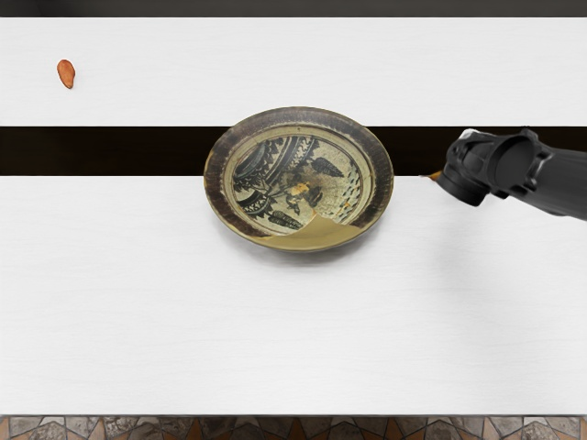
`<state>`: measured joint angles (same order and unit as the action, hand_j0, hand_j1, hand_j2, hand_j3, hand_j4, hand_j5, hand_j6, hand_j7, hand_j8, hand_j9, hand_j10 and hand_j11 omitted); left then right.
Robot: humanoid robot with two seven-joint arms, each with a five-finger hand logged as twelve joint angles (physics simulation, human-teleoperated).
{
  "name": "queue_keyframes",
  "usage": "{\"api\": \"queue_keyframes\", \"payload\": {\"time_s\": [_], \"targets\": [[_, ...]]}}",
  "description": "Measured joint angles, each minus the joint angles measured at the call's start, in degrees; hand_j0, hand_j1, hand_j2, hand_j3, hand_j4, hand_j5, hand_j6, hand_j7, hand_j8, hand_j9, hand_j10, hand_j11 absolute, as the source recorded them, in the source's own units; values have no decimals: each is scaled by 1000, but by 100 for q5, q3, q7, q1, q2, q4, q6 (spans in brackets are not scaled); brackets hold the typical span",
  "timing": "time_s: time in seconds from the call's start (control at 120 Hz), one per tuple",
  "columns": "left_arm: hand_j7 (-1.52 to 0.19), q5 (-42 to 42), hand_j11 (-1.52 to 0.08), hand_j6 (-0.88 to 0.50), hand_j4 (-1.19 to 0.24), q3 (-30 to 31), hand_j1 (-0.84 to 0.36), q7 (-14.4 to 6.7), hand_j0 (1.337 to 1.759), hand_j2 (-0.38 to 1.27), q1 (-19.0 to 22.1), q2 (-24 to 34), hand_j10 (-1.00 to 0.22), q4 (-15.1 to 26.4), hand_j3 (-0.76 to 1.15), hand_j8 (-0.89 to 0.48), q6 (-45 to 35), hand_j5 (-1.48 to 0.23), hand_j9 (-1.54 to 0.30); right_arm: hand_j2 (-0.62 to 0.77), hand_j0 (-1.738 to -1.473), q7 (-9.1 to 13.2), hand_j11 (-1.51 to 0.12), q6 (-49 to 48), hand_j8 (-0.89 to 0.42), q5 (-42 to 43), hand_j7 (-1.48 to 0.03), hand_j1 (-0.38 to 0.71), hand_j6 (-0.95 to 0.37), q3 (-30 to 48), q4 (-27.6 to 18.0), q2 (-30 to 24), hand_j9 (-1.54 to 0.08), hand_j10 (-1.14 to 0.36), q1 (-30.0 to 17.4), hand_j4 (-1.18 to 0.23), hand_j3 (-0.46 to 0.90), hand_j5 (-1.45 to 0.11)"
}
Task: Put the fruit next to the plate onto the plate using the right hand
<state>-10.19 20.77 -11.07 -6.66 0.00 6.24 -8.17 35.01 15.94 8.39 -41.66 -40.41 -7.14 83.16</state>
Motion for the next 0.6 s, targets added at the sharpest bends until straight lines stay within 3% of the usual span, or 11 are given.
{"api": "queue_keyframes", "payload": {"time_s": [0.6], "targets": [[0, 0, 0, -1, -1, 2, 349, 0, 1658, 0, -11, 0, 0, 0, 0, -1, 0, 0, 0, 286, -1657, 1, -896, -6, -460, -94, -876, 296, -517, -11, -1080, -506, -885, -575, 734, -664, 0, -893]]}}
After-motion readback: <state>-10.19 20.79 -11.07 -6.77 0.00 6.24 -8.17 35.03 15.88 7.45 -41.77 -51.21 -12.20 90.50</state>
